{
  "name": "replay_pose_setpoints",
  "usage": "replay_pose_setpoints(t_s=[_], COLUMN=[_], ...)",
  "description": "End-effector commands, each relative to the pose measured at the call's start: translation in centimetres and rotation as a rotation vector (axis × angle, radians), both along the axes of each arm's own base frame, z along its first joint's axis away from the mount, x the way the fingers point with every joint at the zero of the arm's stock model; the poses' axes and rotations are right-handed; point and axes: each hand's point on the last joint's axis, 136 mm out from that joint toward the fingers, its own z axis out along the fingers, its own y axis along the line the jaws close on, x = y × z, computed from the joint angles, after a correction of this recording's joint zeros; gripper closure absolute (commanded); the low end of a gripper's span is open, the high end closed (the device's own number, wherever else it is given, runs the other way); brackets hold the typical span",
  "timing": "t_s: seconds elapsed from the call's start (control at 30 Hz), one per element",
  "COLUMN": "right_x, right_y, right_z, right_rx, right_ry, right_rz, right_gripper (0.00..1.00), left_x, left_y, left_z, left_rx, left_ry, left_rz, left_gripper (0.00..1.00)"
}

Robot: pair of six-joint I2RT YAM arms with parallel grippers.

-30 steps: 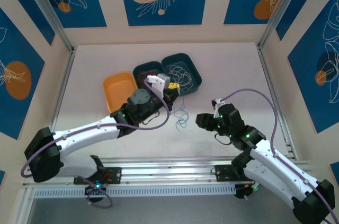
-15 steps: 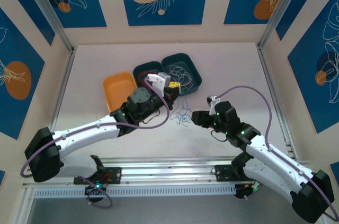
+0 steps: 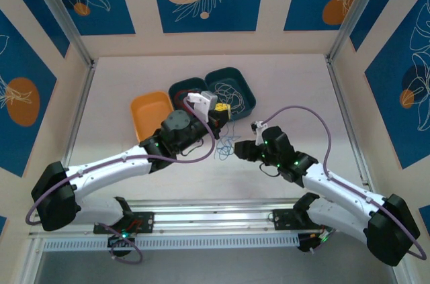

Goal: Untangle the cables

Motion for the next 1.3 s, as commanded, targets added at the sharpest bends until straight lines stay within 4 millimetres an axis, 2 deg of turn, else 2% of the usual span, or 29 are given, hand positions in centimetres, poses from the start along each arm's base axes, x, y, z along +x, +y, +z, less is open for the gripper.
replay_pose_setpoints(t_s=[0.0,0.67,0.97,1.1,1.27], right_x=[0.3,-1.0,-1.2,-0.8,0.0], right_y=[0.9,1.1,1.8,2.1,2.8], right_z=[1.2,-0.8,-0.9,-0.9,0.0], right_rx=[0.014,-0.023,-0.036,-0.045,-0.03], right_ry=[-0.07,-0.047,-0.068,-0.08,-0.125], right_rz=[0.034,0.068,0.1,0.098,0.104], right_gripper=[0.49,0.49,0.45,0.47,0.49], left_x=[0.0,0.0,0.1,-0.1,-0.1], left_y=[-0.1,0.0,0.1,0.1,0.0], left_z=[2.1,4.0,4.4,4.8,4.9], left_rx=[-0.04,-0.057,-0.057,-0.064,-0.067], left_ry=[-0.031,-0.076,-0.085,-0.091,-0.088], left_rz=[-0.008,-0.007,0.0,-0.008,-0.011], left_gripper=[1.0,1.0,1.0,1.0,1.0])
